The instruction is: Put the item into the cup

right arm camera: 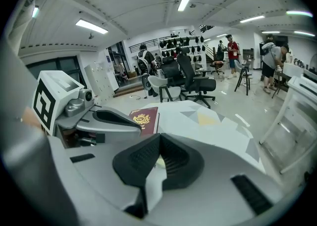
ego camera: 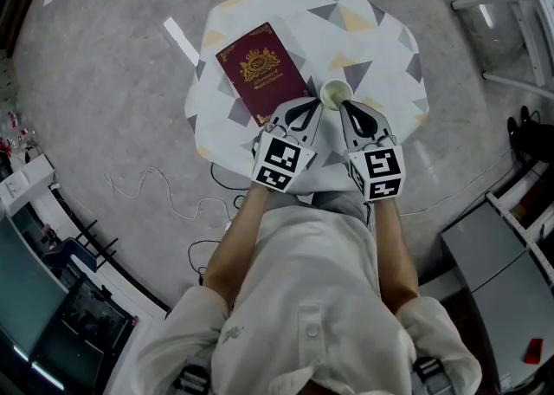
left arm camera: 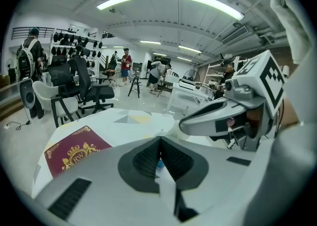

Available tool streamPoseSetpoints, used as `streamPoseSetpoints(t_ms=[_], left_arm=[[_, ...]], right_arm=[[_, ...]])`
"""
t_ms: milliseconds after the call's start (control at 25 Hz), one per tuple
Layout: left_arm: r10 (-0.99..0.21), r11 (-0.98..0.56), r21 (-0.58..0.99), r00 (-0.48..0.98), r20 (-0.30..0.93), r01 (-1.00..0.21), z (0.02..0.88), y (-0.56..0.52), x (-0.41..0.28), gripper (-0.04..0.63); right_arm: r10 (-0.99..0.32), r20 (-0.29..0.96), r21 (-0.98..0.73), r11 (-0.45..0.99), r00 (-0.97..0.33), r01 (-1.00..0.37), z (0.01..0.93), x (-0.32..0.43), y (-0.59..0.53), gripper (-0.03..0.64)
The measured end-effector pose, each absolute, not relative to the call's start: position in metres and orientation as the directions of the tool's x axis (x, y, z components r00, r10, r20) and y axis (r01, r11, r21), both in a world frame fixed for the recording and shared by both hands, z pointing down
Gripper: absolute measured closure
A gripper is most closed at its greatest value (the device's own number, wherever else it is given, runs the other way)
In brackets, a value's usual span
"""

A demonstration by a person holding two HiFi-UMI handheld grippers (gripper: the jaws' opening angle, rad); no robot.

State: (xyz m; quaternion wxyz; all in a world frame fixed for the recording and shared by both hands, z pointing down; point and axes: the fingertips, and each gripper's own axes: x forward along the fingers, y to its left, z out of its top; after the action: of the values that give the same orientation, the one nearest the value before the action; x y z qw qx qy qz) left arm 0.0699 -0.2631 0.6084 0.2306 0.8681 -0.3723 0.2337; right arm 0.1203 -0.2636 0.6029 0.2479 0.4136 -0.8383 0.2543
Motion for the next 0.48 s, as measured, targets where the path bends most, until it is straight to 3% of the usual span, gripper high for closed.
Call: streamPoseSetpoints(t_ms=[480], left_arm=[[-0.551,-0.592,0.23,0.596,0.585,-0.773,0.618,-0.272,0.067,0.581]], right_arm=[[-0.532,0.664,-0.234,0.52,-0.526,-0.821,0.63,0.115,-0.269,0.611]])
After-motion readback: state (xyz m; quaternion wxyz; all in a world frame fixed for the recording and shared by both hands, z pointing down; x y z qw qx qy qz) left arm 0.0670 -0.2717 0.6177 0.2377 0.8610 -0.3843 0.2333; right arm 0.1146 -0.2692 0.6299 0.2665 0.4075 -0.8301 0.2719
